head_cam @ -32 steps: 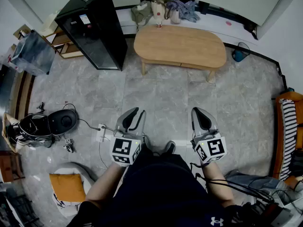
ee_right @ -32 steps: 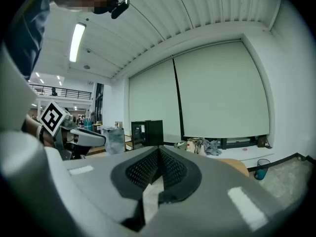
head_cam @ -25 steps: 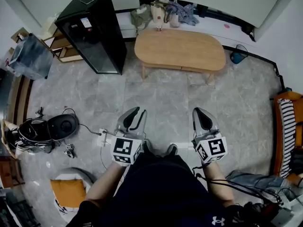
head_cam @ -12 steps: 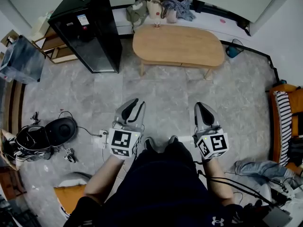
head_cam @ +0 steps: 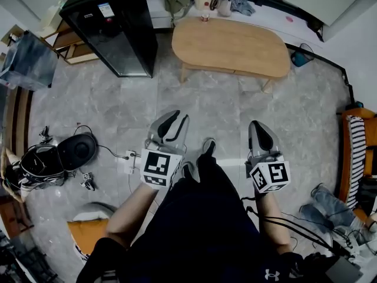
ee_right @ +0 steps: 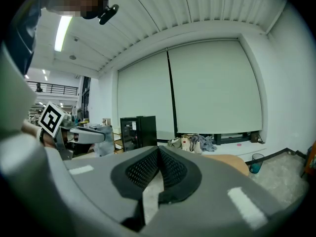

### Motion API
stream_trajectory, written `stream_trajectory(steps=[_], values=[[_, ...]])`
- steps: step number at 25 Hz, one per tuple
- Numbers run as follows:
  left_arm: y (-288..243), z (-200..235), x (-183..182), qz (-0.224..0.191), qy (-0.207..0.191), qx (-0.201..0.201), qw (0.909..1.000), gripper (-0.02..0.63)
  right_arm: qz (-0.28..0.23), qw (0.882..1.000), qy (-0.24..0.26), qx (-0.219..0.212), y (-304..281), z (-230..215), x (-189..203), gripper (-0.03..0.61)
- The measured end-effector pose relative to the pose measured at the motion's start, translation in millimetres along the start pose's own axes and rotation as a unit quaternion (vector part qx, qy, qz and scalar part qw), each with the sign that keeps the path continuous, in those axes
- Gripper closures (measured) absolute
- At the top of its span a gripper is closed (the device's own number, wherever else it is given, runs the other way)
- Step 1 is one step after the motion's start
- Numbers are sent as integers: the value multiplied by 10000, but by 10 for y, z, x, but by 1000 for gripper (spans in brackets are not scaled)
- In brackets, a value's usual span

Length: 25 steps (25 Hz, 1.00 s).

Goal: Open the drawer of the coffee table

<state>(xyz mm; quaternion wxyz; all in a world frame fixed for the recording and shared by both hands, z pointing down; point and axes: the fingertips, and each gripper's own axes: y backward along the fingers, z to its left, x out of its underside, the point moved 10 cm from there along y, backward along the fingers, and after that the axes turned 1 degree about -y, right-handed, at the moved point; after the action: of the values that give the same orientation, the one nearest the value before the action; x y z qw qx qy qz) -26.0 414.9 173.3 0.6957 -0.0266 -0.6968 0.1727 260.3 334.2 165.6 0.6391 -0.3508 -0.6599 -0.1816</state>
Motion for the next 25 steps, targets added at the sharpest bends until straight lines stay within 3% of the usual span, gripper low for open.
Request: stream_trajectory(steps=[6, 12, 25], values=[[-339, 170, -8, 219, -116, -256, 9994, 512, 0, 9994, -223, -248, -454, -267, 40, 575], [-881, 169, -120, 356, -273, -252, 9987, 512, -33, 9989, -368, -293, -874, -781, -29, 575], [-1458, 307, -149, 721, -153, -602, 9955, 512, 142, 9964, -636, -546, -1477, -1397, -13, 575]])
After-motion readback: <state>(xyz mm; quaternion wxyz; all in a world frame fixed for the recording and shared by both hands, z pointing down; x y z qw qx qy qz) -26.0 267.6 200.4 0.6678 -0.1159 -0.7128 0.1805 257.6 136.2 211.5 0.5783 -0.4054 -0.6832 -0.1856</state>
